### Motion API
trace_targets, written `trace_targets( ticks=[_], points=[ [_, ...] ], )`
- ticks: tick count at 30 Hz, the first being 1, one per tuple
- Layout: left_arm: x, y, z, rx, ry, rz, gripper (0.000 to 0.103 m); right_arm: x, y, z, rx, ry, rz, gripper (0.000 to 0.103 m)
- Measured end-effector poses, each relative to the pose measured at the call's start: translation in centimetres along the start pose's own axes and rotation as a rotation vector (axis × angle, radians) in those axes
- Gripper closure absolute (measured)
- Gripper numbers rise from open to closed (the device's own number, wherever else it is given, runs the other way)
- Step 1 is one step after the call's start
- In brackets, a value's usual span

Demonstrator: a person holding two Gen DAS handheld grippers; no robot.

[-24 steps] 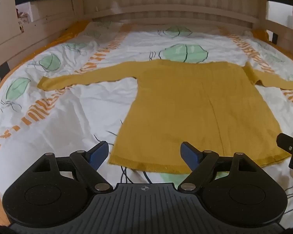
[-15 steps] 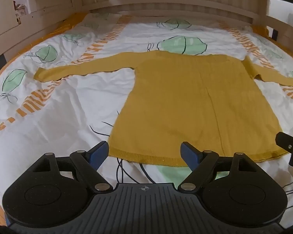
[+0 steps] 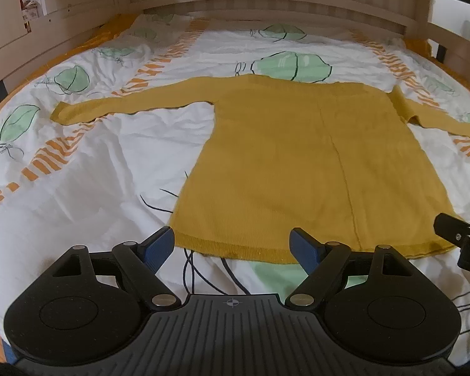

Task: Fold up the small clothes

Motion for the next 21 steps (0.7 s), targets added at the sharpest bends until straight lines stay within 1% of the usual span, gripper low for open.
trace_targets(
  ticks=[21],
  points=[
    [-0.16,0.34,0.75,-0.014,-0.011,-0.002,0.023,-0.18,-0.52,0.62,0.025,-0.021,0.011,0.001]
  ],
)
Point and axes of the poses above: each gripper's, at about its wrist camera, not at the fingertips, and z roughly the way its jaws point, y to its right, x to its top, the point moved 10 cm from there along z, roughly the way its jaws point, and after that the axes turned 3 degrees about -x, right-handed, at the moved point
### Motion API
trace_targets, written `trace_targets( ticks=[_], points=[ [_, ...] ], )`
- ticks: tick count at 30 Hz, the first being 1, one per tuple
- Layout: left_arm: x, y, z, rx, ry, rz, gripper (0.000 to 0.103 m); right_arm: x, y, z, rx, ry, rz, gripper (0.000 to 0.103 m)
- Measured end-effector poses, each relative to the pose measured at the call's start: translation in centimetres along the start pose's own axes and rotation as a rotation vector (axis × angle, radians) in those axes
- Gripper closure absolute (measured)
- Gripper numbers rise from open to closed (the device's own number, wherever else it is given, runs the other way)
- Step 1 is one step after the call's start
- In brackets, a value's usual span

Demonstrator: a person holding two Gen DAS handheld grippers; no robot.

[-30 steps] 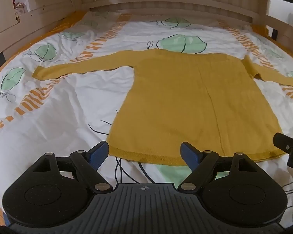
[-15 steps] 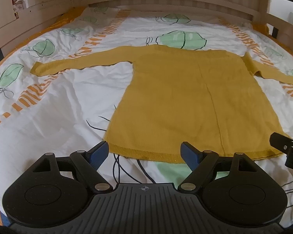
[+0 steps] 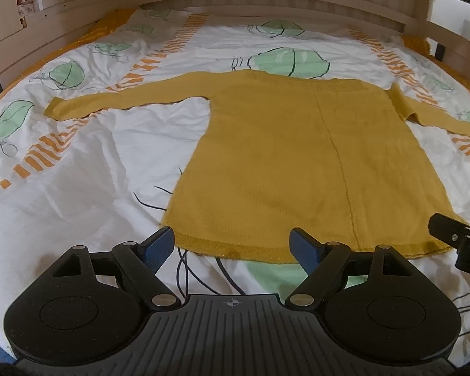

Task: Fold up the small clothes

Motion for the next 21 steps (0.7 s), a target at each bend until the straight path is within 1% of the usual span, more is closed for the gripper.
trace_targets(
  ticks=[8,12,16,21],
  points=[
    [0.8,0.1,1.0,-0.042,-0.007,-0.006,0.023,0.6,0.3,1.1,0.046,-0.024,0.033,0.001],
    [1.9,0.3,1.5,-0.042,0.008,0.009,0.023,1.5,0.9,1.8,0.058,-0.033,0.045,0.001],
    [3.6,0.5,2.4,-0.044,0.028,0.027,0.023,2.6,1.9,2.8,0.071,-0.050,0.071,0.001],
    [6.0,0.9,4.0,-0.058,0.035,0.030,0.023,4.7,4.0,4.4,0.077,-0.068,0.103,0.001]
  ],
)
Point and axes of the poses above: each gripper's, at about its wrist camera, not at the fingertips, and z roughly the way its jaws point, y to its right, x to its top, the point moved 10 cm from there along z, roughly the way its jaws point, and after that the axes turned 3 degrees about -x, right-handed, at the moved point
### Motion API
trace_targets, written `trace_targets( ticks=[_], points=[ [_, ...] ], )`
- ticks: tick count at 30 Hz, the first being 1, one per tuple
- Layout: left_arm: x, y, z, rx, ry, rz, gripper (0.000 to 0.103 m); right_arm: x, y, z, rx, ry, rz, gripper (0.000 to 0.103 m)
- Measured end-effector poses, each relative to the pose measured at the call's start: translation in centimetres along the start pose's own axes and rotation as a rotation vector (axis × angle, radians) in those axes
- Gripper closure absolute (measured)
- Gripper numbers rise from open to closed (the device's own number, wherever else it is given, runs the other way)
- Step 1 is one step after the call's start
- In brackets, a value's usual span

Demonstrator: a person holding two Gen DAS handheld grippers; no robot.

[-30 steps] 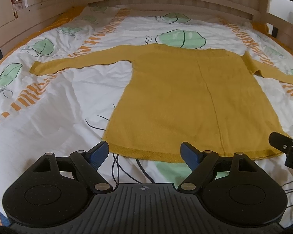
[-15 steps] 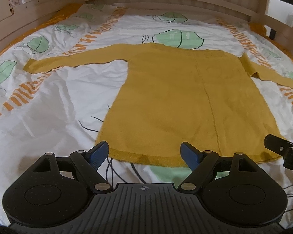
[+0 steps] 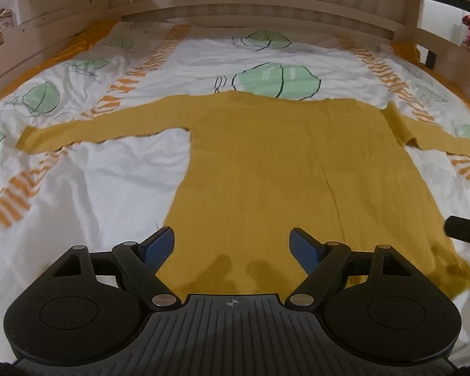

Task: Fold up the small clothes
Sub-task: 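Reach the right tool to the sweater sleeve cuff and grasp it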

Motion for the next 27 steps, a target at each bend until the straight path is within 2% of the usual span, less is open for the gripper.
trace_targets(
  ticks=[8,11,14,19,27],
  points=[
    [4.1,0.4,3.7,0.003,0.009,-0.004,0.023,5.8,4.6,3.1,-0.019,-0.004,0.019,0.001],
    [5.8,0.7,5.4,0.013,0.009,0.006,0.023,8.6,7.6,4.5,-0.062,-0.005,0.027,0.002],
    [7.2,1.2,7.5,0.016,-0.002,0.011,0.023,11.0,10.8,6.0,-0.116,-0.010,0.031,0.010],
    [9.2,2.0,10.7,0.019,-0.004,0.015,0.023,14.9,17.4,8.2,-0.222,-0.018,0.075,0.013],
    [10.8,4.0,15.6,0.007,0.000,-0.007,0.023,19.1,27.3,10.7,-0.348,-0.009,0.181,0.019]
  ],
)
Point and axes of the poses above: each gripper's, at about its wrist camera, not at the fingertips, and z roughly the way its jaws point, y to its right, x to its top, the point moved 10 cm from there along z, roughly the way its jaws point, and after that the axes turned 3 degrees about -x, right-handed, at the moved point
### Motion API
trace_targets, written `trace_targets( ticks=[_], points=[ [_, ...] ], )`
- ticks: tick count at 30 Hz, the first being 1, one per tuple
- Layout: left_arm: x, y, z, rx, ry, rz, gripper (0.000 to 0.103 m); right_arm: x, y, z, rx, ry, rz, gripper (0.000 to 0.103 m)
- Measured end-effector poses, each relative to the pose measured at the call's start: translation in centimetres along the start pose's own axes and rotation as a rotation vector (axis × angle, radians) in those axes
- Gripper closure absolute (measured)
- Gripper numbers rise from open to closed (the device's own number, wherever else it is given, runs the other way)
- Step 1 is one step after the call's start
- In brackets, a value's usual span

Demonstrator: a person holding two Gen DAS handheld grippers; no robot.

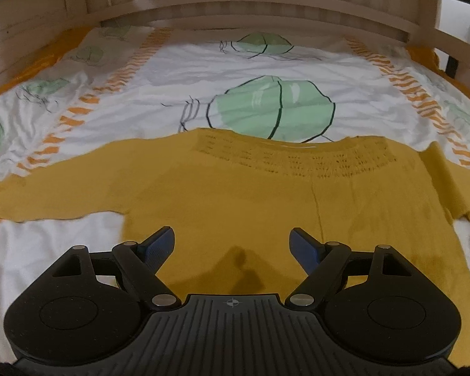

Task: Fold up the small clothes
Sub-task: 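Reach the right tool to the sweater sleeve cuff and grasp it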

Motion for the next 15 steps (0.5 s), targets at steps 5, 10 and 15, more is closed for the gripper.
trace_targets(
  ticks=[5,10,15],
  points=[
    [-0.5,1.0,2.4,-0.037,-0.011,-0.041,0.023,2.6,3.1,2.5,-0.014,0.016,0.020,0.019],
    [-1.9,2.0,4.4,0.000,-0.042,0.000,0.023,4.8,5.8,4.5,-0.018,0.014,0.047,0.019],
    [-3.1,2.6,5.0,0.017,-0.006,0.020,0.022,5.6,8.1,6.8,-0.031,-0.006,0.075,0.025]
  ],
)
Point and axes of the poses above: each gripper's, at about its wrist camera, not at the fingertips, and z roughly the way its jaws point, y to its right, x to its top, the point moved 10 cm from there along z, roughly the way its jaws point, and after that the axes turned 3 degrees about -x, right-handed, at the moved point
